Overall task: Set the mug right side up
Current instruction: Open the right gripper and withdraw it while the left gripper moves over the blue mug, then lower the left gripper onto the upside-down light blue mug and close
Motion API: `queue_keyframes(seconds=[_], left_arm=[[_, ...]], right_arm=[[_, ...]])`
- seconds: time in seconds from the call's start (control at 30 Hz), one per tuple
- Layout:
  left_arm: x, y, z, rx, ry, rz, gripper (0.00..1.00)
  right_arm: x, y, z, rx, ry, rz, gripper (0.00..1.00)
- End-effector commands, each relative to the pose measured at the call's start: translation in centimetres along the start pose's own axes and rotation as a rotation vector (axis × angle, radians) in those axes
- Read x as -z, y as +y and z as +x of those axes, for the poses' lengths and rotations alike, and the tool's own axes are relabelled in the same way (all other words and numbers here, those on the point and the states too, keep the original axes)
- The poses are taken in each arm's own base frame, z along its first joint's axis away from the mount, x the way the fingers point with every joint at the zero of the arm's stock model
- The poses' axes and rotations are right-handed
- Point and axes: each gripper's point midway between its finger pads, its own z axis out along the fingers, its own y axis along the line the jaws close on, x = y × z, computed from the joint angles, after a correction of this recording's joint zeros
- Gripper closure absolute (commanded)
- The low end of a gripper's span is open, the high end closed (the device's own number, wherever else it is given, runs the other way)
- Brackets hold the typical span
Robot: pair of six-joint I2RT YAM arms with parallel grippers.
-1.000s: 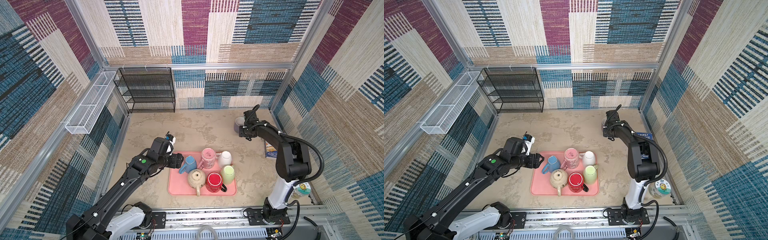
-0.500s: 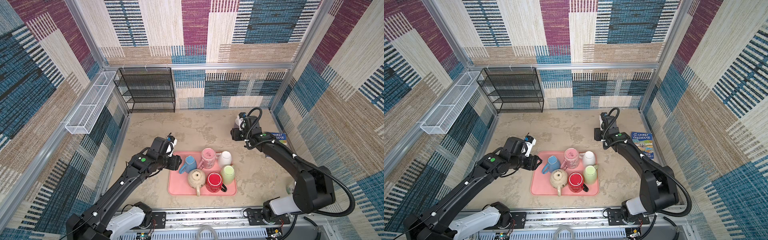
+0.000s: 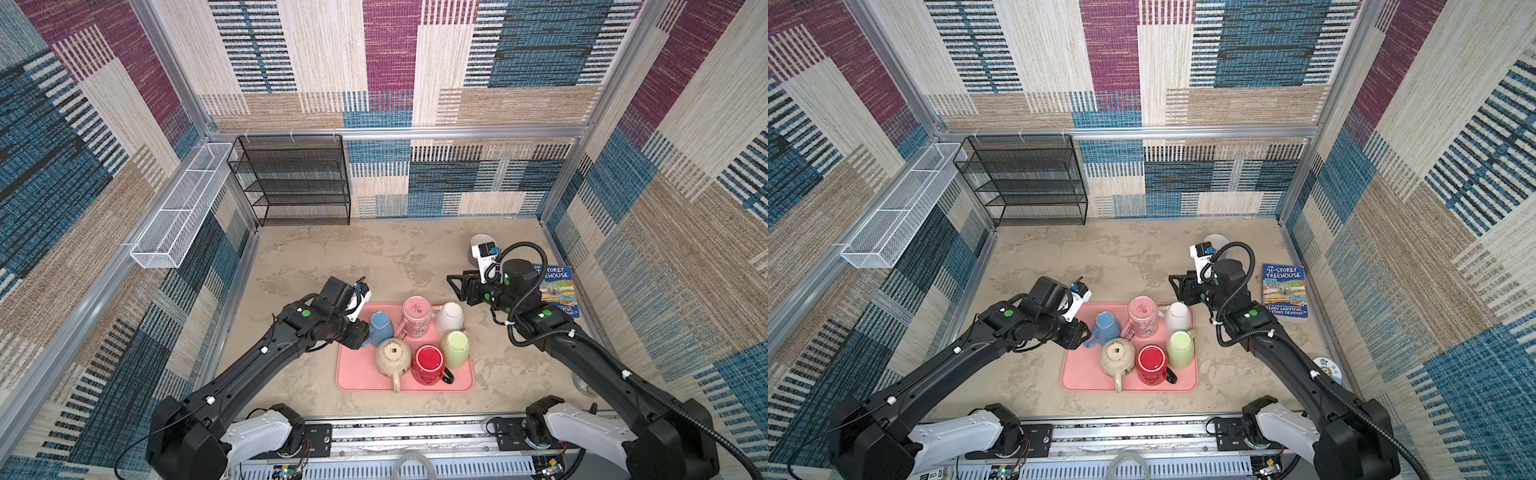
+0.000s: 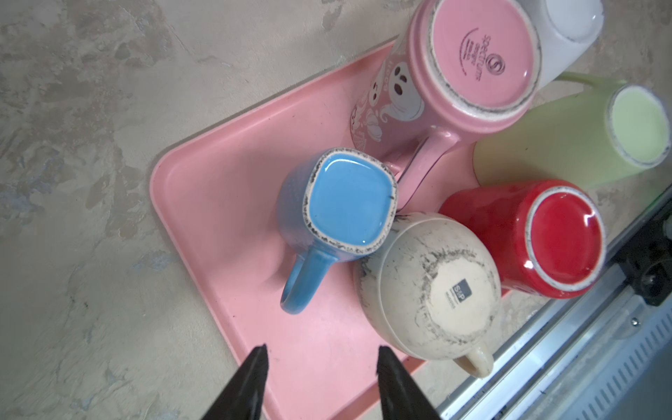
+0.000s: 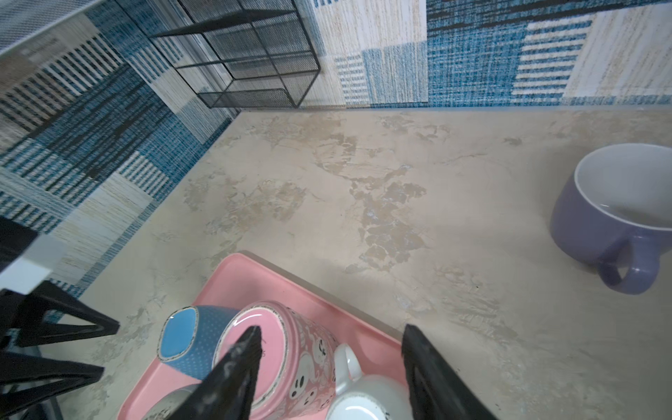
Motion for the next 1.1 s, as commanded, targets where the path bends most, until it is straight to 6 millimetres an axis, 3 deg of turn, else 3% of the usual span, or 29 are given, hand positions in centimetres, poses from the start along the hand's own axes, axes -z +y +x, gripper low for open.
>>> queue_keyframes(seconds=[0.0,0.37,0.63,0.87,1.07], left_arm=[[-0.6,0.4,0.1,-0.062,0.017,-0.041,0.47],[-3.0,0.9,0.2,-0.126,0.115,-0.111,0.52],[-5.0,0.7,-0.3,-0.142,0.164,-0.09,0.54],[-6.5,0.7,-0.6,-0.14,0.188,-0.081,0.64],[-6.6,1.0,-0.8,-0.122,0.173,-0.102,0.73]], right_arm=[[0.9,2.4,-0.9,-0.002,-0.066,-0.126,0.36],[3.1,4.5,-1.6,0.012,-0.133,-0.223,0.35],[3.4,4.7,-1.5,0.013,-0.143,-0.241,0.35],[3.1,4.7,-1.1,0.007,-0.134,-0.247,0.35],[3.0,4.6,-1.1,0.006,-0.134,-0.242,0.35]])
